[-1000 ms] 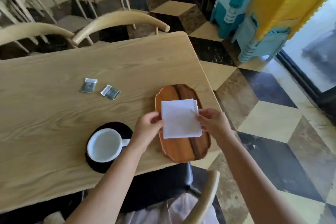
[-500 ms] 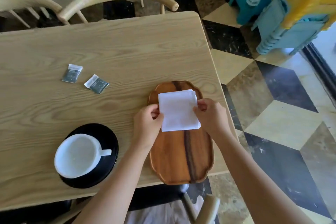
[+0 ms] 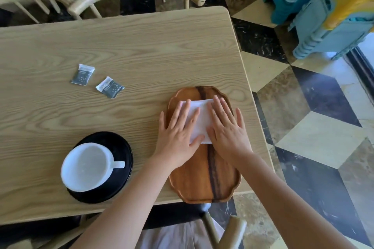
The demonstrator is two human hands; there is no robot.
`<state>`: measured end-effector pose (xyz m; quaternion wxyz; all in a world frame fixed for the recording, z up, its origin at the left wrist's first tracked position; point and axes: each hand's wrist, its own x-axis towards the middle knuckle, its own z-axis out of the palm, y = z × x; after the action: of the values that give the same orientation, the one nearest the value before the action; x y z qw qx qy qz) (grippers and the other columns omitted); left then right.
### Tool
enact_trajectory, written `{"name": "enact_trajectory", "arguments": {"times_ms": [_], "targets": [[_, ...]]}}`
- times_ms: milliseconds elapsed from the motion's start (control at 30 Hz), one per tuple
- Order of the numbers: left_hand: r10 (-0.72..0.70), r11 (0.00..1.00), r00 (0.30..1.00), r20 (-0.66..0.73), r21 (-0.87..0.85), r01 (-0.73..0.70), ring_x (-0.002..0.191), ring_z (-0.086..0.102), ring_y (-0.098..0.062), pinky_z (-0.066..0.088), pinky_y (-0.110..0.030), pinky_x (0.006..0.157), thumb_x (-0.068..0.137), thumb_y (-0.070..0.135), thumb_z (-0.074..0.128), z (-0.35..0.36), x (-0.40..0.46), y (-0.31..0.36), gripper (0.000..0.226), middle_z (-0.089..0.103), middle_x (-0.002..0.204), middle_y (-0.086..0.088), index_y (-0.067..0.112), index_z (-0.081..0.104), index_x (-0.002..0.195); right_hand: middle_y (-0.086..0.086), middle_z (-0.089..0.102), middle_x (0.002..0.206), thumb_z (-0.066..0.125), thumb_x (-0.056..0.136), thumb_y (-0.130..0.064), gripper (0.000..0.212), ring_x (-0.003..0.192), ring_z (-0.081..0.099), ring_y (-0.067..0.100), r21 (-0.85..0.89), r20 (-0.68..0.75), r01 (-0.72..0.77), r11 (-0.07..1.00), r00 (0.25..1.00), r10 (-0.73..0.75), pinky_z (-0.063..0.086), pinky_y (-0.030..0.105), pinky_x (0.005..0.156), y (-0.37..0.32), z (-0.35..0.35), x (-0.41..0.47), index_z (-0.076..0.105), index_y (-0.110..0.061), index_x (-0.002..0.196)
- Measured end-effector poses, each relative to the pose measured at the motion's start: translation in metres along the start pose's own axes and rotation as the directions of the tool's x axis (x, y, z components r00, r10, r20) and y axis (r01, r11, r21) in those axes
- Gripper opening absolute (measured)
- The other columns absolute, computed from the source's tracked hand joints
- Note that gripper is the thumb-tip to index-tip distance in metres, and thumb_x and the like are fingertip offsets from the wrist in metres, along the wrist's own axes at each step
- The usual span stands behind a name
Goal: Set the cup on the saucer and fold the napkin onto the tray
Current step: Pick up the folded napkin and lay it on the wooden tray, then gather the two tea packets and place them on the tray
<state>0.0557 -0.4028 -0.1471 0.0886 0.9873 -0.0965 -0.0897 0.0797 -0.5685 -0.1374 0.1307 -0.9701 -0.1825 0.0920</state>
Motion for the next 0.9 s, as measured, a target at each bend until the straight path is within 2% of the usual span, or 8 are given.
{"name": "enact_trajectory", "arguments": {"times_ms": [267, 367, 433, 533, 600, 667, 800, 900], "targets": [[0.003, 1.0, 1.0, 0.019, 0.014, -0.003, 0.141, -0.02, -0.014, -0.003, -0.054, 0.112, 0.091, 0.055, 0.024, -0.007, -0.004, -0.003, 0.067, -0.016, 0.157, 0.002, 0.028, -0.002, 0.147, -0.004, -0.008, 0.157, 0.026, 0.095, -0.035, 0.059, 0.141, -0.016, 0.011, -0.085, 0.036, 0.007, 0.996, 0.999, -0.004, -0.006, 0.047, 0.113, -0.005, -0.004, 0.005, 0.002, -0.019, 0.147], [0.036, 0.999, 0.999, -0.019, -0.011, -0.036, 0.145, -0.005, -0.017, 0.001, -0.052, 0.113, 0.093, 0.05, 0.029, -0.024, -0.004, -0.006, 0.064, 0.0, 0.158, -0.003, 0.024, 0.009, 0.147, 0.003, 0.009, 0.157, 0.032, 0.095, -0.036, 0.056, 0.144, -0.005, 0.018, -0.16, -0.022, 0.003, 0.987, 1.0, -0.007, -0.008, 0.05, 0.112, -0.012, -0.015, 0.007, 0.015, -0.018, 0.146], [0.032, 0.997, 0.994, -0.109, -0.07, -0.04, 0.143, 0.015, -0.021, 0.009, -0.051, 0.113, 0.094, 0.041, 0.039, -0.04, -0.005, -0.011, 0.058, 0.021, 0.155, -0.008, 0.016, 0.025, 0.144, 0.009, 0.025, 0.153, 0.039, 0.094, -0.034, 0.052, 0.144, 0.007, 0.022, -0.156, -0.076, 0.008, 0.988, 0.997, -0.02, -0.004, 0.052, 0.112, -0.021, -0.025, 0.012, 0.029, -0.016, 0.142], [0.045, 0.995, 0.943, -0.33, -0.073, -0.073, 0.113, 0.057, -0.029, 0.035, -0.049, 0.102, 0.086, 0.024, 0.056, -0.066, -0.008, -0.026, 0.041, 0.06, 0.125, -0.011, 0.008, 0.054, 0.124, 0.013, 0.052, 0.132, 0.054, 0.087, -0.023, 0.04, 0.133, 0.036, 0.027, -0.12, -0.193, 0.051, 0.991, 0.978, -0.074, 0.015, 0.055, 0.11, -0.046, -0.041, 0.027, 0.051, -0.012, 0.125], [0.049, 0.994, 0.901, -0.431, -0.072, -0.088, 0.085, 0.065, -0.03, 0.046, -0.042, 0.087, 0.08, 0.013, 0.06, -0.083, -0.012, -0.041, 0.023, 0.07, 0.094, -0.008, 0.006, 0.065, 0.101, 0.012, 0.062, 0.115, 0.057, 0.083, -0.018, 0.03, 0.119, 0.05, 0.029, -0.098, -0.233, 0.093, 0.991, 0.966, -0.113, 0.024, 0.053, 0.106, -0.067, -0.051, 0.039, 0.06, -0.01, 0.113], [0.035, 0.993, 0.885, -0.465, -0.083, -0.082, 0.064, 0.061, -0.03, 0.047, -0.036, 0.072, 0.075, 0.006, 0.059, -0.1, -0.021, -0.06, 0.005, 0.064, 0.068, -0.006, 0.006, 0.064, 0.078, 0.014, 0.067, 0.102, 0.061, 0.08, -0.014, 0.024, 0.104, 0.059, 0.031, -0.082, -0.253, 0.149, 0.985, 0.953, -0.165, 0.031, 0.053, 0.102, -0.091, -0.062, 0.05, 0.066, -0.007, 0.102], [-0.063, 0.997, 0.885, -0.461, -0.061, 0.039, 0.057, 0.056, -0.029, 0.045, -0.034, 0.066, 0.071, 0.004, 0.059, -0.13, -0.043, -0.114, 0.006, 0.059, 0.058, -0.004, 0.008, 0.06, 0.067, 0.013, 0.07, 0.086, 0.071, 0.069, -0.011, 0.018, 0.08, 0.066, 0.032, -0.089, -0.302, 0.309, 0.947, 0.897, -0.321, 0.049, 0.047, 0.084, -0.143, -0.082, 0.073, 0.07, -0.006, 0.087], [-0.175, 0.984, 0.876, -0.449, -0.098, 0.146, 0.057, 0.059, -0.03, 0.043, -0.033, 0.063, 0.07, 0.003, 0.062, -0.143, -0.048, -0.164, 0.004, 0.061, 0.06, -0.007, 0.007, 0.062, 0.07, 0.013, 0.068, 0.096, 0.066, 0.074, -0.014, 0.023, 0.088, 0.063, 0.033, -0.068, -0.238, 0.355, 0.933, 0.902, -0.36, 0.048, 0.041, 0.081, -0.177, -0.081, 0.099, 0.068, -0.007, 0.096]]}}
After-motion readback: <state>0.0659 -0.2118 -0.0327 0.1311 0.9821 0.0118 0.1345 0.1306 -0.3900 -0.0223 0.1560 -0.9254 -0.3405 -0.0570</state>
